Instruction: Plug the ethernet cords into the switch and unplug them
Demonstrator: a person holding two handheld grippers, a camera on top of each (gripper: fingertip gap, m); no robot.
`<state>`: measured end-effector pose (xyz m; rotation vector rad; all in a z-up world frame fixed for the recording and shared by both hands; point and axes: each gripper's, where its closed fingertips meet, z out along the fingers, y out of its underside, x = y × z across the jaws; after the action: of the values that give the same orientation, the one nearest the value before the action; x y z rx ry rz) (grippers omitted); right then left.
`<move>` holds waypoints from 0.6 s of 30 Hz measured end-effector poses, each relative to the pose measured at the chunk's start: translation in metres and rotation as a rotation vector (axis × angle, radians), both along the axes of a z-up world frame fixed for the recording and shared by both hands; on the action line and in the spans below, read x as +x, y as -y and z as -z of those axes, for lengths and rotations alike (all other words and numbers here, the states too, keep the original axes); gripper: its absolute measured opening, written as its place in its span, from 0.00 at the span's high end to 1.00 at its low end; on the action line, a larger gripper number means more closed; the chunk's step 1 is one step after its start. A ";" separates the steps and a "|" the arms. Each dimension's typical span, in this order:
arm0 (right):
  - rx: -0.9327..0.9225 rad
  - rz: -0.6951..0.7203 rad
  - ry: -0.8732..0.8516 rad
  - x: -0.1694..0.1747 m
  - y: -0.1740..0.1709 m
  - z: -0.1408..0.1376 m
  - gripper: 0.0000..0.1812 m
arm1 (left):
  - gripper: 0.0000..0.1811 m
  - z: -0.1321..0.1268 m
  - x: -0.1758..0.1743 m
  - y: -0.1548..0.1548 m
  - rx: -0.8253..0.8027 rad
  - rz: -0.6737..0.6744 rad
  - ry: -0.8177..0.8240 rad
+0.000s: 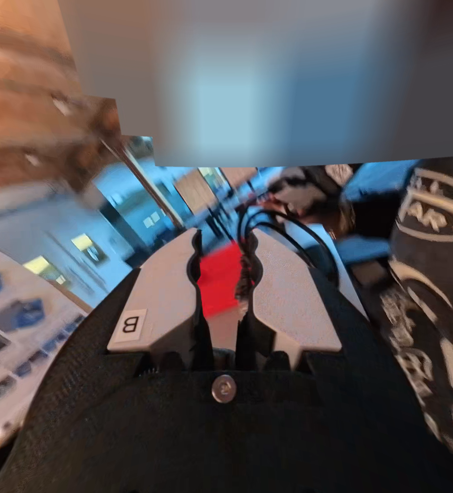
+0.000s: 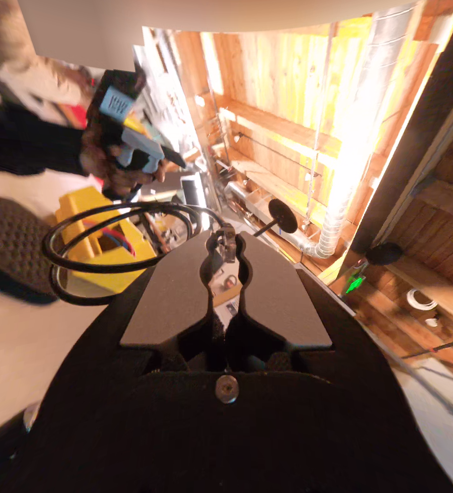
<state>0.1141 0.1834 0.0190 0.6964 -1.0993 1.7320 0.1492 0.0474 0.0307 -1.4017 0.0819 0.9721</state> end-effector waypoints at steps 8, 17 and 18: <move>-0.100 -0.649 0.799 -0.019 -0.008 -0.024 0.92 | 0.79 0.001 -0.059 0.033 0.269 -0.153 -0.028; 0.414 -0.905 1.840 -0.020 0.070 0.066 0.92 | 0.74 0.073 -0.058 -0.077 -0.061 -0.010 -0.056; 0.432 -0.921 1.874 -0.018 0.072 0.069 0.91 | 0.76 0.077 -0.055 -0.078 -0.075 0.010 -0.046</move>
<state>0.0964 0.1115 -0.0504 -0.6891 -2.6733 2.9539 0.0938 0.1256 -0.0467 -1.4466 0.1613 1.0013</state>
